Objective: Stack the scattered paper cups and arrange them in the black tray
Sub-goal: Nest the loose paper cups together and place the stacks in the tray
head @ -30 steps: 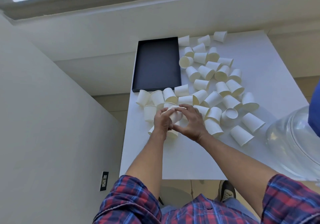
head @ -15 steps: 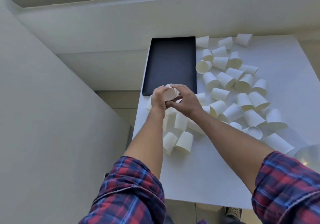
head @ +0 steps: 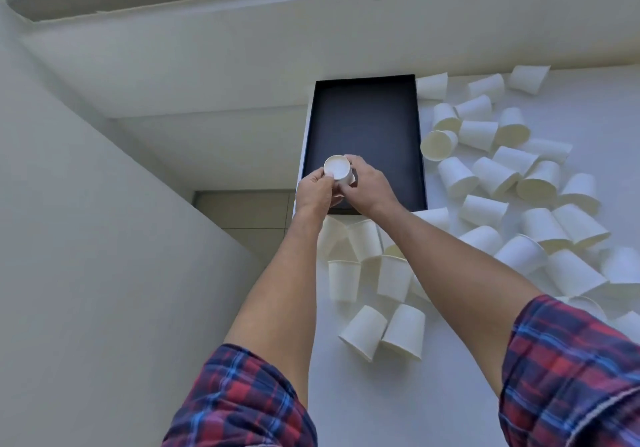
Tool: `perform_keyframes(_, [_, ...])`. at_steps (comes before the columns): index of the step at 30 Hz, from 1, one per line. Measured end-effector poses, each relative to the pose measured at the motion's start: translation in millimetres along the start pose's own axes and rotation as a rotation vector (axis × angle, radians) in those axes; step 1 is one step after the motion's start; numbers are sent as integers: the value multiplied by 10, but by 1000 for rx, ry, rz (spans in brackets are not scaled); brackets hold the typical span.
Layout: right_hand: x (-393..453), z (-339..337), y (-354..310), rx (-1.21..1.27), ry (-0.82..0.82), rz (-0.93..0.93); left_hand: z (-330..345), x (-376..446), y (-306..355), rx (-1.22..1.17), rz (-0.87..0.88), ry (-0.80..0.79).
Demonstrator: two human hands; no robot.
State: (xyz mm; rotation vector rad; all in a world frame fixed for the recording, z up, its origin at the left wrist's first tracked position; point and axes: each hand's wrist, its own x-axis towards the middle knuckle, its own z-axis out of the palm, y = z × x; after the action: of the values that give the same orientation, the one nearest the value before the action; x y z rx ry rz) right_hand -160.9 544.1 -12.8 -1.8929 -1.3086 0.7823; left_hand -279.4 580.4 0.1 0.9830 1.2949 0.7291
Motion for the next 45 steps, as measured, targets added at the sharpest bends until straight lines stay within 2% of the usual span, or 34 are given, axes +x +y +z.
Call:
perform_keyframes(6, [141,207,28,47,-209,140,-94,207,-102,114,-14,8])
perform_keyframes(11, [136,258,37,-82,-325,100,-124,234,-161,335,4,115])
perform_keyframes(14, [66,257,51,-105,-184,86,-119,149,-195,380,50,287])
perform_keyframes(16, [-9,260,89,-115,-30,71,-124,48,-234,450,89,342])
perform_keyframes(18, [-103,281,148,-151,39,33,-134,-62,-310,535,123,370])
perform_keyframes(21, [-281,326,225,-228,-15,-21,-199,-223,-473,670,161,370])
perform_keyframes(24, [-420,365,224,-252,-127,-50,-262,-345,-600,826,129,296])
perform_keyframes(27, [-472,407,220,-528,-141,-193,-303,-411,-670,877,75,200])
perform_keyframes(29, [-502,409,224,-621,-157,-247,-311,-449,-707,846,45,140])
perform_keyframes(33, [-588,391,235,-540,-185,-282,-255,-538,-751,945,87,100])
perform_keyframes(36, [-687,360,240,-483,-226,-355,-202,-591,-761,1019,97,158])
perform_keyframes(38, [-779,303,245,-464,-165,-413,-192,-654,-769,1010,107,198])
perform_keyframes(40, [-870,234,246,-480,-38,-441,-208,-737,-785,1003,119,223])
perform_keyframes(42, [-968,181,235,-443,39,-386,-243,-832,-809,994,108,250])
perform_keyframes(45, [-1139,142,236,-404,-41,-250,-286,-984,-852,993,70,287])
